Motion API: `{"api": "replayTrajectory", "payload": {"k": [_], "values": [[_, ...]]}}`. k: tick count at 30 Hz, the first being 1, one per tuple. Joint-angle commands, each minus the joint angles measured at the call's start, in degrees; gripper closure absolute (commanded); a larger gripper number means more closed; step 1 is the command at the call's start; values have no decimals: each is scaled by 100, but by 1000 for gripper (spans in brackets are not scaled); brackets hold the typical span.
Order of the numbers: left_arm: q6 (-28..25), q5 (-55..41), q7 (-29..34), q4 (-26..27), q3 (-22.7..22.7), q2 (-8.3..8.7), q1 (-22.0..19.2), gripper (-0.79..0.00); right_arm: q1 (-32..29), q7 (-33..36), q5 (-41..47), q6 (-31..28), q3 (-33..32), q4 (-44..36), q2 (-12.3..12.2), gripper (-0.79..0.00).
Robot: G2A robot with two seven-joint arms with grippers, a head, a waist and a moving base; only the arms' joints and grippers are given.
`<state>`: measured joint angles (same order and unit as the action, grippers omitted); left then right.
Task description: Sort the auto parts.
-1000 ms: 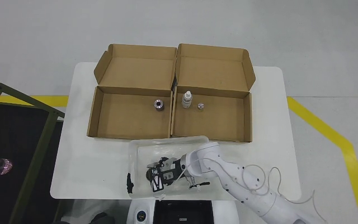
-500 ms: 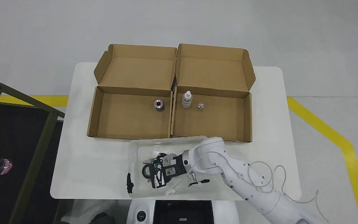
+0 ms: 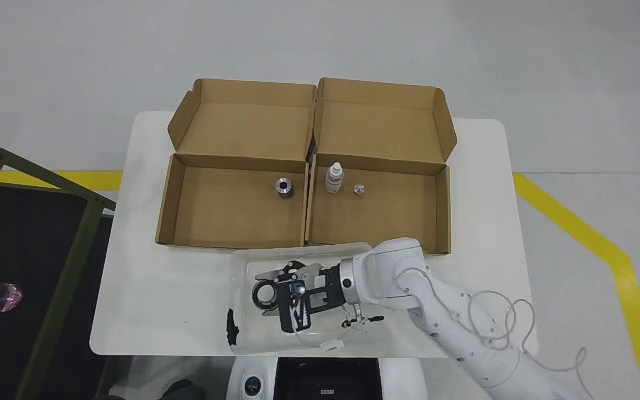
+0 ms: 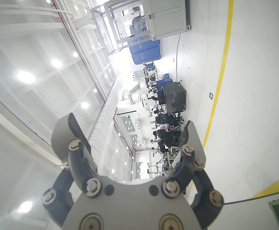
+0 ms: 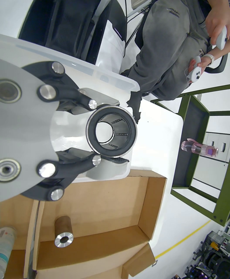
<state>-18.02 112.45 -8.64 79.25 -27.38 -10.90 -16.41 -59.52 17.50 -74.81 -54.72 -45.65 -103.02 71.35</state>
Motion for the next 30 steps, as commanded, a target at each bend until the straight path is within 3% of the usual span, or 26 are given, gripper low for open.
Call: {"api": "replayTrajectory", "payload": {"k": [1, 15, 30], "values": [[0, 0, 0, 0, 0, 0, 0, -785, -23, -39, 36, 17, -63, -58, -17, 0], [0, 0, 0, 0, 0, 0, 0, -785, 127, -434, 405, 153, -366, -328, -52, 0], [0, 0, 0, 0, 0, 0, 0, -785, 439, -789, 860, 376, -532, 11, -17, 0]]}}
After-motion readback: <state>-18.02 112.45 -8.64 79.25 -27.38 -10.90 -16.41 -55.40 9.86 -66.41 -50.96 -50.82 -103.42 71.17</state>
